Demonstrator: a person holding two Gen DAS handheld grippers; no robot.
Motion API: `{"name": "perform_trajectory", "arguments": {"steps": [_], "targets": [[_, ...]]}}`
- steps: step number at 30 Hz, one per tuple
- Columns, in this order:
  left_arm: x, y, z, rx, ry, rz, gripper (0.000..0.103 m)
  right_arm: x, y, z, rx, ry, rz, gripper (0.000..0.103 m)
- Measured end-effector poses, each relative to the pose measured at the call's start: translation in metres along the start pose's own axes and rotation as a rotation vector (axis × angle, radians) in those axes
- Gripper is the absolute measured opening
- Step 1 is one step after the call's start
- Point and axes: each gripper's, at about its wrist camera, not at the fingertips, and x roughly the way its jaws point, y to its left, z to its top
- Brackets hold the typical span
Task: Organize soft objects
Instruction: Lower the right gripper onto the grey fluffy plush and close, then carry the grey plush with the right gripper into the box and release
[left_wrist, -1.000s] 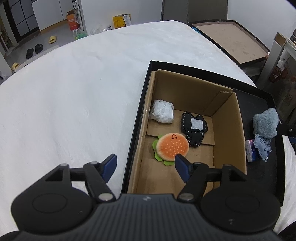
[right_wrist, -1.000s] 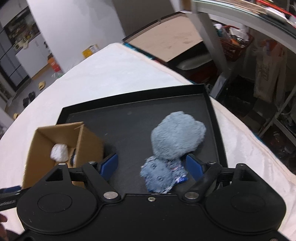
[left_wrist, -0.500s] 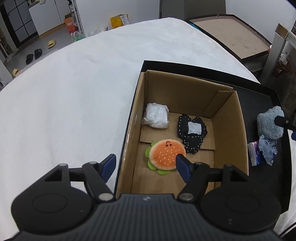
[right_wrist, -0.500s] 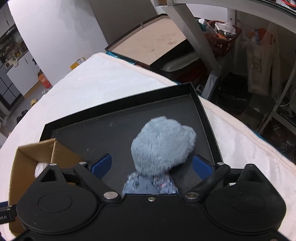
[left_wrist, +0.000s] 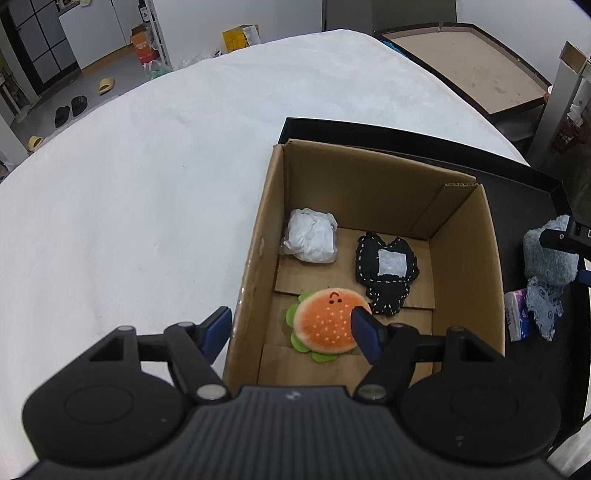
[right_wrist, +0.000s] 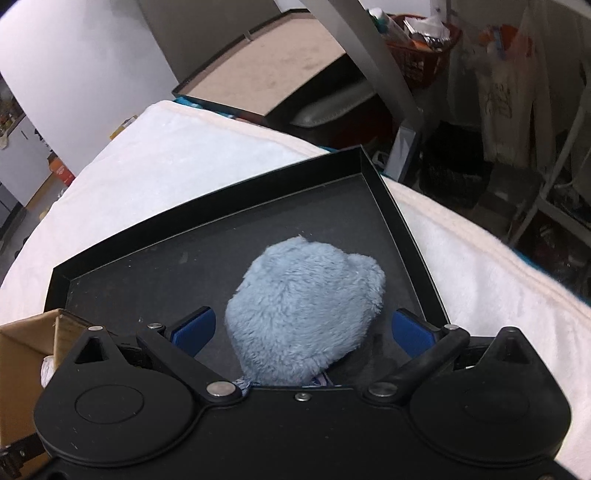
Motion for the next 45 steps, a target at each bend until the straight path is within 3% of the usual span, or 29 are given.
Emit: {"name": "perform_trajectory", "arguments": {"steps": [3, 7, 18, 25, 45], "targets": [[-0.001, 0.0, -0.002, 0.005, 0.001, 0.004, 0.07, 0.004, -0.004, -0.001, 0.009, 0.02, 0.009, 0.071], [-0.001, 0.001, -0.003, 0.002, 0.001, 0.008, 0.07, 0.002, -0.007, -0.002, 0.019, 0.036, 0.048, 0.061], [-0.017, 0.007, -0.008, -0.006, -0.035, -0.017, 0.07, -0.019, -0.013, -0.004, 0.04, 0.027, 0.06, 0.059], [-0.024, 0.018, -0.011, -0.034, -0.04, -0.063, 0.069, -0.044, -0.008, -0.005, 0.033, -0.026, 0.074, 0.059], [-0.035, 0.046, -0.027, -0.076, -0.056, -0.188, 0.063, -0.095, 0.041, -0.01, -0.113, -0.069, 0.127, 0.059]]}}
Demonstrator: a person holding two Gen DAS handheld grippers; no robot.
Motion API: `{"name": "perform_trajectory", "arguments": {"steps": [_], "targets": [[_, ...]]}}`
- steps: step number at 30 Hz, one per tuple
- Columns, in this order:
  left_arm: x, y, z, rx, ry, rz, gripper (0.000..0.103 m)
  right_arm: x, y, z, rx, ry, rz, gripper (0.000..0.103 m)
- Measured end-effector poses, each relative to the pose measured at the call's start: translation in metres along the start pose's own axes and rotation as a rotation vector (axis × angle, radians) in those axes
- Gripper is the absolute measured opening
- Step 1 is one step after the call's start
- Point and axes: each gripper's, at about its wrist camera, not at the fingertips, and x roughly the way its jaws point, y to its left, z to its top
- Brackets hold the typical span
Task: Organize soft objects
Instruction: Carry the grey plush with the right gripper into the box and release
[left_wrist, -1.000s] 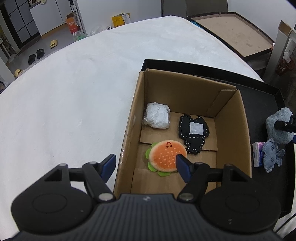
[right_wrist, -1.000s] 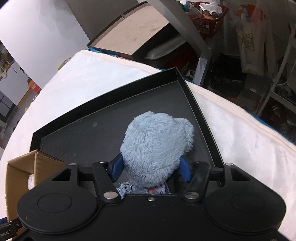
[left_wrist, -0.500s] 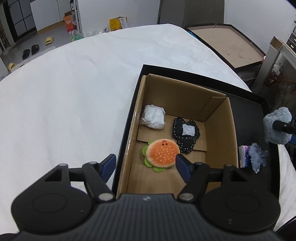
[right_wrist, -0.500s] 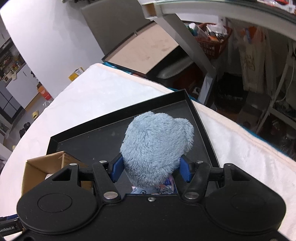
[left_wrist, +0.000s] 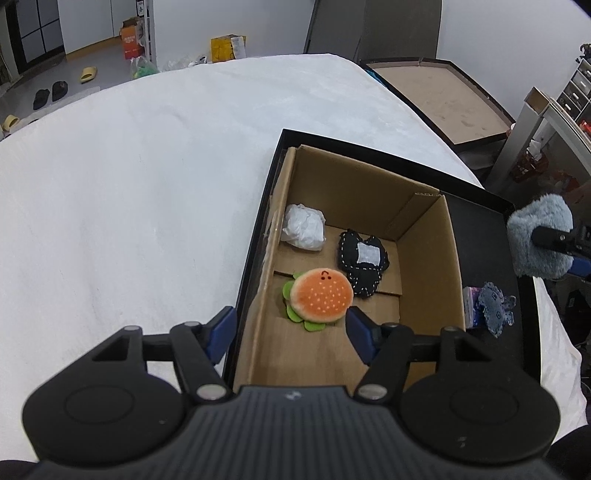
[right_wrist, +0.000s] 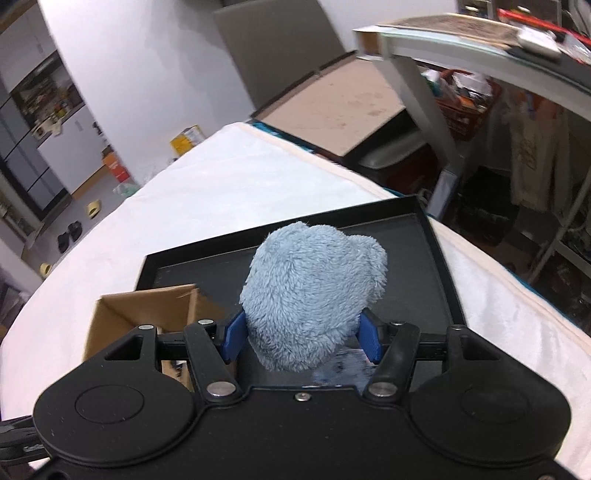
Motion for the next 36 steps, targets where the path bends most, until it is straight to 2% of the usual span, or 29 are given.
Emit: {"name": "perform_trajectory", "arguments": {"steps": [9, 14, 20, 36], "targets": [[0.003, 0.017, -0.008, -0.036, 0.013, -0.03, 0.048, -0.008, 0.037, -0.003, -0.063, 0.014, 0.038, 0.059], [0.007, 0.025, -0.011, -0.063, 0.025, -0.048, 0.028, -0.012, 0.056, -0.003, -0.088, 0.026, 0.057, 0.059], [0.008, 0.033, -0.012, -0.075, 0.017, -0.051, 0.014, -0.016, 0.08, -0.005, -0.153, 0.036, 0.076, 0.06], [0.008, 0.041, -0.016, -0.081, 0.003, -0.084, 0.014, -0.007, 0.139, -0.037, -0.354, 0.135, 0.103, 0.06]]}}
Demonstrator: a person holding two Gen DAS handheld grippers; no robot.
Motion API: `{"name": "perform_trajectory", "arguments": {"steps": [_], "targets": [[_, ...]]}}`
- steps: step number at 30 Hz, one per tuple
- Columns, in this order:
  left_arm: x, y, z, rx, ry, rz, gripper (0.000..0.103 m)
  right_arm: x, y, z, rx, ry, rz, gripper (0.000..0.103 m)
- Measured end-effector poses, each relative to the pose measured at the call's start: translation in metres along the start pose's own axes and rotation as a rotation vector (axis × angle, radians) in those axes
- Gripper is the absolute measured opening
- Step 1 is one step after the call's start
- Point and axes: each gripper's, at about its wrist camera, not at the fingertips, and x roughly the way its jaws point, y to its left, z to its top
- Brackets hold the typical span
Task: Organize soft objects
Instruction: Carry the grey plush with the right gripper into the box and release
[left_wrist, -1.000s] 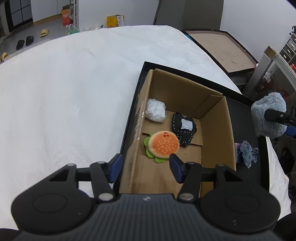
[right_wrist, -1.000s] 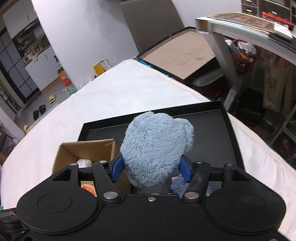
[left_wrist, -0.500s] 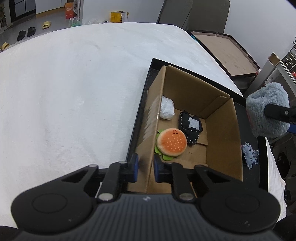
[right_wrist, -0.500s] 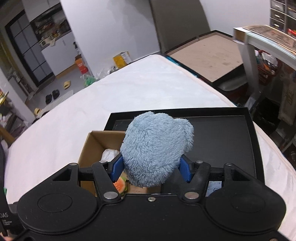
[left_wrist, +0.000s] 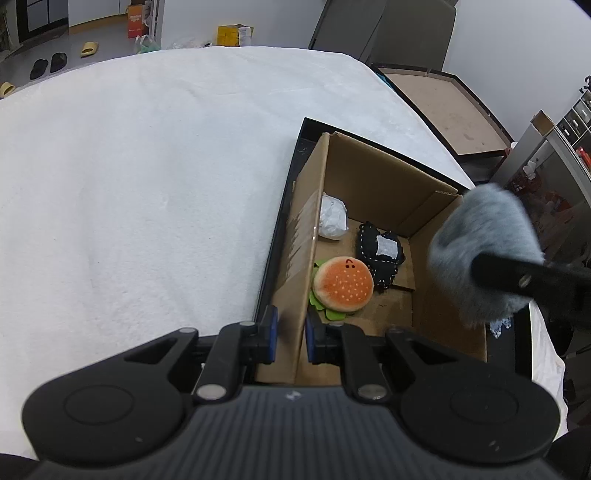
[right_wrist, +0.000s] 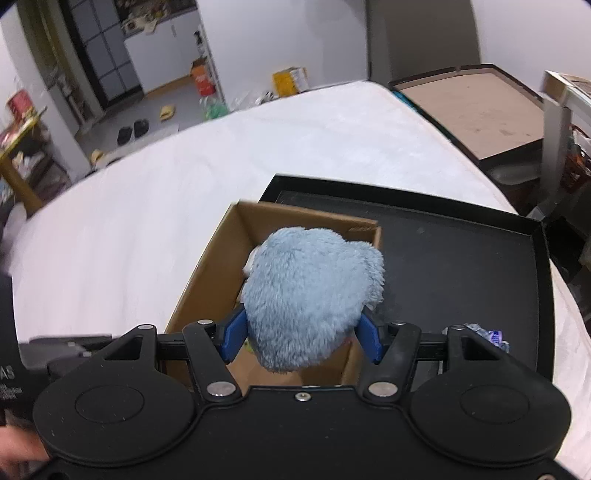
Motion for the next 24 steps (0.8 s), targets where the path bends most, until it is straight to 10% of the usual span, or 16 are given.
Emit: {"name": "perform_trajectory", "arguments": {"steps": [24], "targets": [[-0.004, -0.011, 0.005, 0.038, 0.019, 0.016, 0.018, -0.006, -0.009, -0.009, 0.018, 0.041, -0.009, 0.044]]}}
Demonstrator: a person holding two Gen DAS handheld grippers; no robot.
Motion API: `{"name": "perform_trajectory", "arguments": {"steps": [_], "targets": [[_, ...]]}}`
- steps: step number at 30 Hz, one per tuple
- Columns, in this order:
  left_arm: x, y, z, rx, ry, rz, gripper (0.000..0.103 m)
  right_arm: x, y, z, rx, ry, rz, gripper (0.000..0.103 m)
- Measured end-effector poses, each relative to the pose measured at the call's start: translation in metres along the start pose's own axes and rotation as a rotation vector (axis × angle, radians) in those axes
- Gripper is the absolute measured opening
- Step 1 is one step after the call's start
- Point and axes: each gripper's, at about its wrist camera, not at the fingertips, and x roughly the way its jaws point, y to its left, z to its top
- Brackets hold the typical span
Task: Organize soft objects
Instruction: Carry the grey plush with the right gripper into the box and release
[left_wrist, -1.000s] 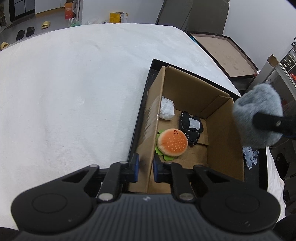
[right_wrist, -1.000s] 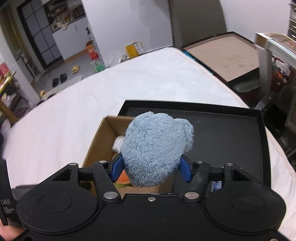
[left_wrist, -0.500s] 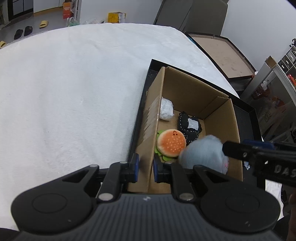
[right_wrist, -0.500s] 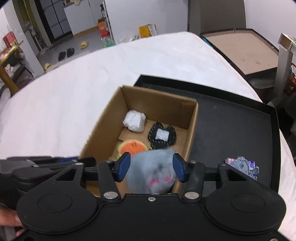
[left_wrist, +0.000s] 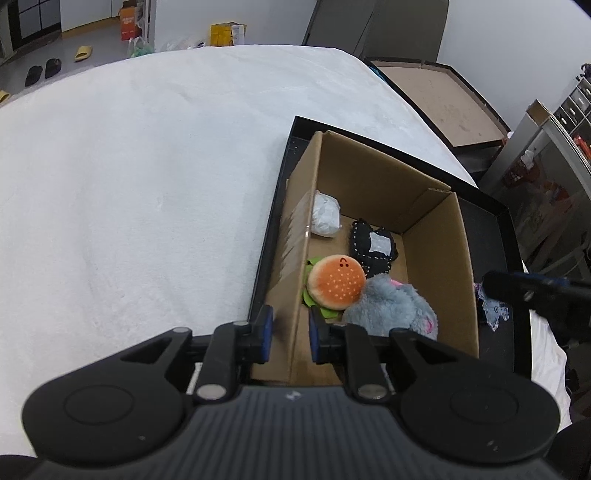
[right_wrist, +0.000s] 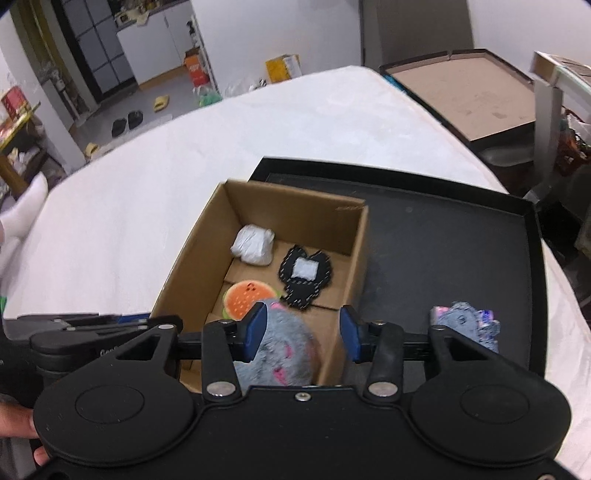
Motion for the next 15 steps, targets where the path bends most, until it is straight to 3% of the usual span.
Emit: {"name": "perform_trajectory", "arguments": {"steps": [3, 8, 15], "targets": [[-0.002, -0.004, 0.002, 0.005, 0.005, 0.018, 0.021, -0.009, -0.016, 0.002, 0.032, -0.021, -0.005, 0.044], [-0.004, -0.012, 0.003, 0.009, 0.005, 0.046, 0.043, -0.016, -0.042, -0.001, 0.077, -0.033, -0.024, 0.045], [-0.005, -0.028, 0.003, 0.046, 0.011, 0.079, 0.056, -0.019, -0.075, -0.005, 0.129, -0.047, -0.037, 0.06]]}}
